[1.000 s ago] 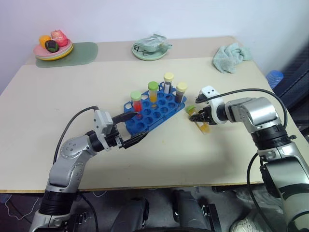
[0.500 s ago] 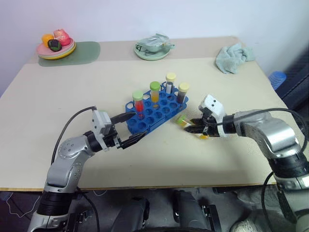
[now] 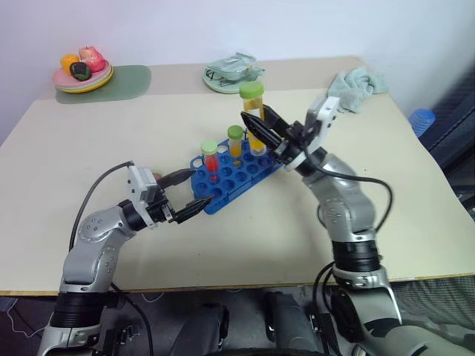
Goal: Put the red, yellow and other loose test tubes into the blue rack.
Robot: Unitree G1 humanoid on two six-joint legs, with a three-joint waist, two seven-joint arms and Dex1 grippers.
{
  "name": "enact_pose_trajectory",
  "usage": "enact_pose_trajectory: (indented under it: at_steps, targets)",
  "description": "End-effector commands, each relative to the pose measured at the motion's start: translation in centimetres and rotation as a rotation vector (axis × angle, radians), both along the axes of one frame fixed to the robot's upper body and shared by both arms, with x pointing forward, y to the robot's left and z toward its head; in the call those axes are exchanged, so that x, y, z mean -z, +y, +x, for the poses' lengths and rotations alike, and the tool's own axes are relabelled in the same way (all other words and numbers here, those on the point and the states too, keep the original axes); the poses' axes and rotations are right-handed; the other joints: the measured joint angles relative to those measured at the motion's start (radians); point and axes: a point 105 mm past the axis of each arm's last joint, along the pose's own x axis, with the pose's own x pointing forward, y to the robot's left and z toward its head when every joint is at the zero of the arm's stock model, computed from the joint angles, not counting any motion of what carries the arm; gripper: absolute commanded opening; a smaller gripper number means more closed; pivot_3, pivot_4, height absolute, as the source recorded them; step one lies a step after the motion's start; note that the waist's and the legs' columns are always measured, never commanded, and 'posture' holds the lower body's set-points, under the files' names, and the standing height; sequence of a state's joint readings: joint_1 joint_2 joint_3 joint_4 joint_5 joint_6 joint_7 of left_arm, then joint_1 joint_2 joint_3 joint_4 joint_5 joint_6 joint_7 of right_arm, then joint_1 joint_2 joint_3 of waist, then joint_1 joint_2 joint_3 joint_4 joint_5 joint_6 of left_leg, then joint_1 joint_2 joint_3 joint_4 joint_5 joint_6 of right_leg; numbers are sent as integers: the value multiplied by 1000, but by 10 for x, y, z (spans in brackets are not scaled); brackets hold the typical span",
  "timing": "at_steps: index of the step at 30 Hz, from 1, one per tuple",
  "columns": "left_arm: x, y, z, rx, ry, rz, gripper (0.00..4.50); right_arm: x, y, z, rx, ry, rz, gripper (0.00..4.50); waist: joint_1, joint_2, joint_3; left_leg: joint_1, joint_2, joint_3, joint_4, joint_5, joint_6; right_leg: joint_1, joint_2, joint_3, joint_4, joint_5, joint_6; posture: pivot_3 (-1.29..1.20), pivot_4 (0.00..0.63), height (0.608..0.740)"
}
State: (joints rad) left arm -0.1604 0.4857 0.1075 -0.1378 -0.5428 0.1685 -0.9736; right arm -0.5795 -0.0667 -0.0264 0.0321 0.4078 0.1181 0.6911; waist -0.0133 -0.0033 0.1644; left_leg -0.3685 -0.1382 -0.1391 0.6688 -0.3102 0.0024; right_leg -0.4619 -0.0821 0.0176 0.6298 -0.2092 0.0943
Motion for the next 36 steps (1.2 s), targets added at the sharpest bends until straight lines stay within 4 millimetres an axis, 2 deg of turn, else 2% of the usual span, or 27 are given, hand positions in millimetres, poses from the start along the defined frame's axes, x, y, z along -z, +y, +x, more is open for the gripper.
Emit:
enact_pose_trajectory:
  at_steps: [1, 4, 11, 25, 36]
  targets:
    - [-11, 6, -1, -18, -38, -14, 4216, 3, 3, 4, 44, -64, 74, 854, -1, 0, 0, 0, 0, 0, 0, 0, 0, 0, 0, 0, 0, 0, 0, 0, 150, 740]
    - [-13, 8, -3, -37, -43, -17, 4216, 26, 5, 12, 75, -40, 120, 854, -4, 0, 0, 1, 0, 0, 0, 0, 0, 0, 0, 0, 0, 0, 0, 0, 150, 740]
    - [-18, 11, -7, -61, -48, -16, 4216, 55, 9, 22, 83, 2, 130, 854, -9, 0, 0, 2, 1, 1, -1, 0, -1, 0, 1, 2, 1, 0, -1, 0, 150, 740]
    - [-26, 13, -11, -77, -56, -5, 4216, 83, 12, 38, 117, 70, 118, 854, -17, 0, 0, 4, 3, 3, -2, 1, -1, 1, 3, 3, 1, 1, -2, 0, 150, 740]
    - [-31, 11, -12, -81, -59, -3, 4216, 100, 7, 40, 153, 104, 119, 854, -30, 0, 0, 13, 4, 3, -4, 1, -2, 10, 4, 4, 0, 1, -2, 0, 150, 740]
